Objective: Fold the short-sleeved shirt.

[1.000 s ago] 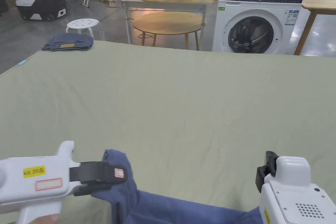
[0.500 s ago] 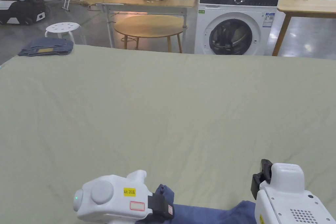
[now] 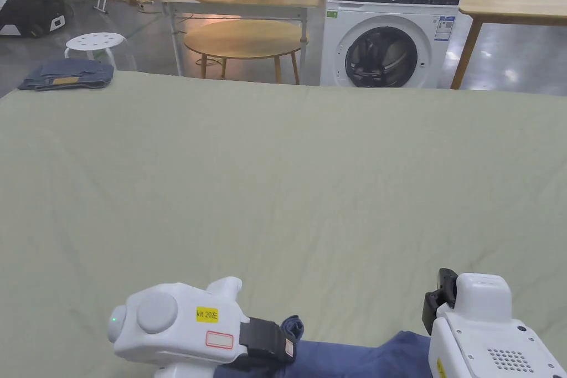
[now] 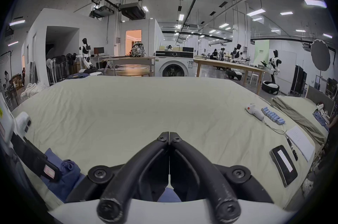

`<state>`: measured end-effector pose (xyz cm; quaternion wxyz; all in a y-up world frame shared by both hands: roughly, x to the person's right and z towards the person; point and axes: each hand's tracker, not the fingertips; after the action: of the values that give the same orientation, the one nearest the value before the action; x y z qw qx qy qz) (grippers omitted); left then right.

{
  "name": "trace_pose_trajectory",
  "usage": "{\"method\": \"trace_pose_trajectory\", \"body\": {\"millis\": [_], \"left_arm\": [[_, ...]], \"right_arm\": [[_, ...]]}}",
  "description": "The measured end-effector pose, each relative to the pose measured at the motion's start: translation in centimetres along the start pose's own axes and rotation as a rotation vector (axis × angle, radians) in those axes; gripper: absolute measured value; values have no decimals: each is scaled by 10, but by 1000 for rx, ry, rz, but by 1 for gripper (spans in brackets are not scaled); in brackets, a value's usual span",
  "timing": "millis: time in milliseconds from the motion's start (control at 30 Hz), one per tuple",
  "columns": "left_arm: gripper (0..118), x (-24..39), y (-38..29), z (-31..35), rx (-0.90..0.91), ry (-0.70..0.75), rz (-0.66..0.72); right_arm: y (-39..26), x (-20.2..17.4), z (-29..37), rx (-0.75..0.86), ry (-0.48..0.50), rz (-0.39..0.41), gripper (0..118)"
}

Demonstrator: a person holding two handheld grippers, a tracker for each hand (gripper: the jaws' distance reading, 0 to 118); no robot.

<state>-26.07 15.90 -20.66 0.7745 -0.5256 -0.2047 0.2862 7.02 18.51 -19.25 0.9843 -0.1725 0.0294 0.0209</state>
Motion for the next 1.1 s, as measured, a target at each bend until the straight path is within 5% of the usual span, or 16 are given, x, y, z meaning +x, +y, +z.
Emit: {"method": "trace_pose_trajectory", "body": {"millis": [100,200,367,667,1100], "left_arm": [[33,2,3,20,94,-74,16],[17,-1,7,26,160,-115,11],[2,-10,4,-2,99,-9,18],[1,-6,-22,-67,-41,-137,56],[0,5,-25,-66,-62,-58,-22]], "right_arm": [[0,0,1,-2,3,0,0],[-1,0,2,-5,4,-8,0],[-2,1,4,-7,4,-12,0],[-5,7,5,-16,-7,-12,0],[-7,9,6,-16,-9,-19,0]]}}
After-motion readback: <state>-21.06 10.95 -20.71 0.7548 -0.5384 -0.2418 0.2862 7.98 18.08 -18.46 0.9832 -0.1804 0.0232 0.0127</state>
